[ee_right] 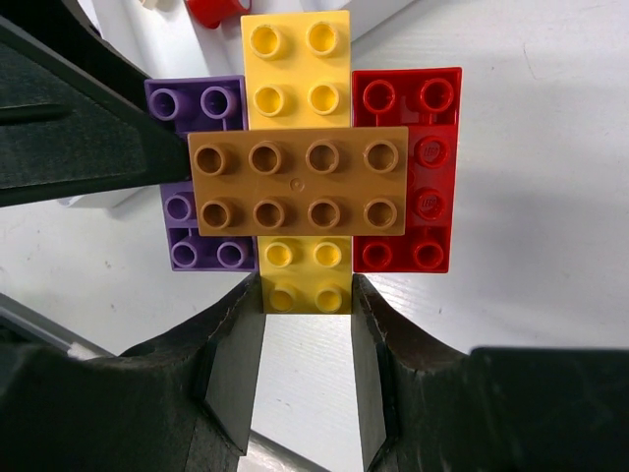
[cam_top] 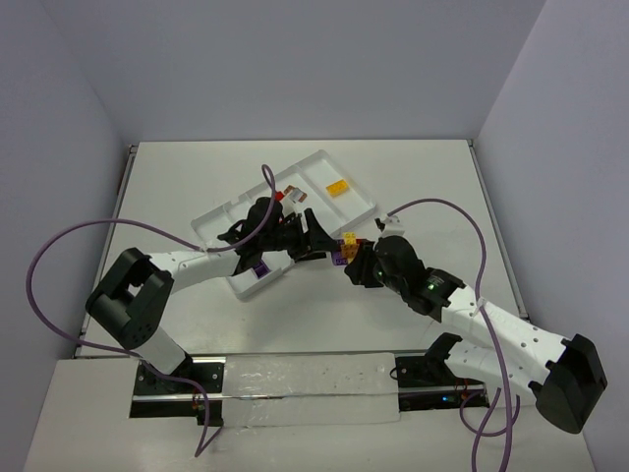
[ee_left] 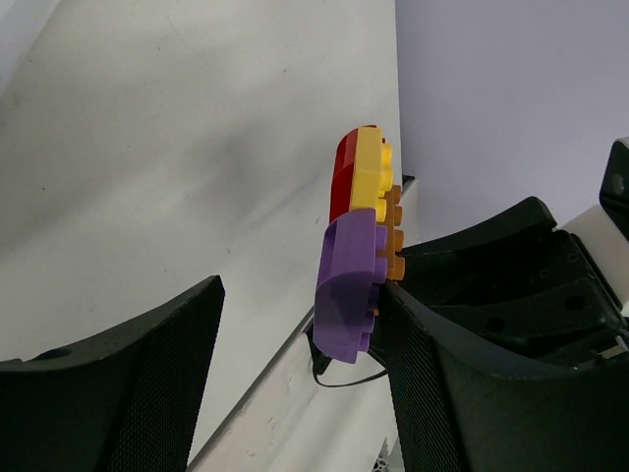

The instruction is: Sort the legos into containers by color

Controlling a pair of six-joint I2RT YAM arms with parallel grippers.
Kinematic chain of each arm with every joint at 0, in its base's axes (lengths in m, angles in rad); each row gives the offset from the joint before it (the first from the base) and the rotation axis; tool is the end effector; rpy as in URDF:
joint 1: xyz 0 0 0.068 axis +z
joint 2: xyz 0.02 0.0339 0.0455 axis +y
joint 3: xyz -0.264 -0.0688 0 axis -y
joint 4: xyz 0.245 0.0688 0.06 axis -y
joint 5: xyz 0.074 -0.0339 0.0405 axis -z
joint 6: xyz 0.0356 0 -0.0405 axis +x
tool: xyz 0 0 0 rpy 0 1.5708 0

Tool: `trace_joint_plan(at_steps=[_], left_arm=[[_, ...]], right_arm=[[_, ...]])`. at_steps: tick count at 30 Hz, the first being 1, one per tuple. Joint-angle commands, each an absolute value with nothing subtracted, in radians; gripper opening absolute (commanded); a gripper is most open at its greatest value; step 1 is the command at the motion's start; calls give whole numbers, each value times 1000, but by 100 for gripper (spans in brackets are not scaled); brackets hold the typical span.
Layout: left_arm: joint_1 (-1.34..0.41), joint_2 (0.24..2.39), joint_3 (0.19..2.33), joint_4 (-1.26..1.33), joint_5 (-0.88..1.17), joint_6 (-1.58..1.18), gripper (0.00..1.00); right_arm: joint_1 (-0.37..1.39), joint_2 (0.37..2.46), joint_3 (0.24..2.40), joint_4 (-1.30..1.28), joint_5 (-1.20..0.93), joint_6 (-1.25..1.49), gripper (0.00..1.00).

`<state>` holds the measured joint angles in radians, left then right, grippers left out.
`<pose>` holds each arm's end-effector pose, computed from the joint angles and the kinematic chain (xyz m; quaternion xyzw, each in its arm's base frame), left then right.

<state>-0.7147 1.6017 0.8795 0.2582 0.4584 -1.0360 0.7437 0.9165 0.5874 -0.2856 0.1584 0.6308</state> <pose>0.2513 -0.2389 0.2130 -0.0147 0.8369 -0.5168 0.1795 0.1508 0.1311 0.2376 -0.0136 0.8858 0.2366 0.3991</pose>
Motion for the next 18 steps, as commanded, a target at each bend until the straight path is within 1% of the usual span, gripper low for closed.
trace_joint_plan(at_steps=[1, 3, 4, 6, 8, 10, 11, 18], left_arm=[[-726, 1615, 908, 328, 474, -1038, 64], [-725, 1613, 907, 331, 472, -1039, 60], [-726, 1612, 907, 329, 467, -1039, 55], [-726, 1606, 915, 296, 446, -1030, 43], [-726, 1601, 924, 264, 414, -1018, 20], [-725, 1600, 932, 243, 403, -1010, 5], [-724, 1601, 938, 233, 402, -1009, 0], [-724, 1610, 934, 248, 416, -1015, 0]], right_arm=[[749, 894, 642, -270, 146, 618, 0], [750, 897, 647, -269, 141, 614, 0], [750, 899, 649, -270, 138, 612, 0], [749, 899, 653, -271, 139, 612, 0], [749, 892, 658, -273, 149, 619, 0], [749, 885, 660, -283, 174, 636, 0], [749, 880, 662, -296, 194, 654, 0], [747, 853, 650, -314, 244, 743, 0]])
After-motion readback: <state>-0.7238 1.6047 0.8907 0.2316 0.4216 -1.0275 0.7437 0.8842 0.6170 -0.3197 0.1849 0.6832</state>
